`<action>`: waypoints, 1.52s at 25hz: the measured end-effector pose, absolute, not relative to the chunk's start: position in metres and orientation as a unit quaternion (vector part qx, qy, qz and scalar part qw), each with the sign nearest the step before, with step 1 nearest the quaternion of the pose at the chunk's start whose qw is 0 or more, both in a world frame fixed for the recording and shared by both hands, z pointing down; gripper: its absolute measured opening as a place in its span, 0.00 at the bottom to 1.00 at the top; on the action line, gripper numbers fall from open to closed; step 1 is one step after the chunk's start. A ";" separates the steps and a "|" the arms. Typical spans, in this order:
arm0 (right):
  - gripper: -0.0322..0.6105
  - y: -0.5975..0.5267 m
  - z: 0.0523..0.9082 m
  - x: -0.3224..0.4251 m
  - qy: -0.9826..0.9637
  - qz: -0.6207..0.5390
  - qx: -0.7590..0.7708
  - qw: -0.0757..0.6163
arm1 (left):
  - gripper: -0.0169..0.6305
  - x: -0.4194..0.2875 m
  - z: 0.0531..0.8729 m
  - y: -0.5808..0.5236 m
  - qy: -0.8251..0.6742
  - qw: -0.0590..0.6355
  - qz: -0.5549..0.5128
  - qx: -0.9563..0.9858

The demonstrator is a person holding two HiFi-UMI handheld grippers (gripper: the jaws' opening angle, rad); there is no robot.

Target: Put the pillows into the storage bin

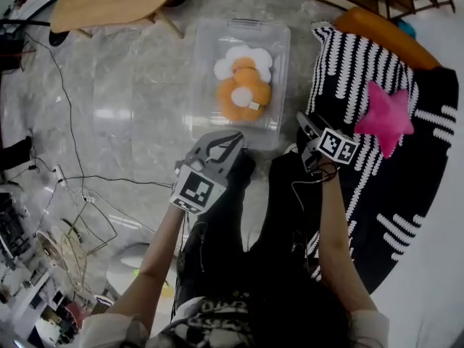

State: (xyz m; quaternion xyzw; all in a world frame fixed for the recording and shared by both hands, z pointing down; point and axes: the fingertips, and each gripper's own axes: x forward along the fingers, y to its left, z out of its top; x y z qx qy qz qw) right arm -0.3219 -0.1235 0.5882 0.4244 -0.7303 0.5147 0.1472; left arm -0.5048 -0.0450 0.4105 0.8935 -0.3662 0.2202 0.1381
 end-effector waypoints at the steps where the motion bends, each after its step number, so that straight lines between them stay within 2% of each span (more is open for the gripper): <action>1: 0.48 -0.124 0.586 -0.293 -0.719 0.517 0.444 0.136 | 0.04 -0.487 0.409 -0.051 -0.353 0.136 0.221 0.899; 7: 0.48 -0.095 0.599 -0.094 -0.635 0.540 0.551 0.040 | 0.04 -0.329 0.417 -0.062 -0.278 0.115 0.236 0.924; 11: 0.49 -0.076 0.626 0.022 -0.586 0.550 0.595 0.008 | 0.04 -0.220 0.421 -0.064 -0.248 0.116 0.236 0.932; 16: 0.50 -0.059 0.664 0.149 -0.543 0.552 0.631 0.039 | 0.04 -0.103 0.428 -0.071 -0.205 0.111 0.232 0.945; 20: 0.51 -0.057 0.682 0.223 -0.544 0.536 0.639 0.084 | 0.04 -0.035 0.436 -0.071 -0.175 0.100 0.241 0.950; 23: 0.56 -0.059 0.698 0.241 -0.574 0.531 0.606 0.143 | 0.04 -0.008 0.445 -0.073 -0.161 0.100 0.252 0.949; 28: 0.64 -0.052 0.755 0.208 -0.634 0.523 0.487 0.296 | 0.04 -0.006 0.472 -0.081 -0.155 0.105 0.273 0.944; 31: 0.64 -0.063 0.774 0.198 -0.640 0.517 0.467 0.324 | 0.04 -0.006 0.480 -0.091 -0.160 0.113 0.287 0.938; 38: 0.39 -0.071 0.770 0.183 -0.639 0.524 0.461 0.324 | 0.04 -0.017 0.482 -0.091 -0.198 0.121 0.279 0.932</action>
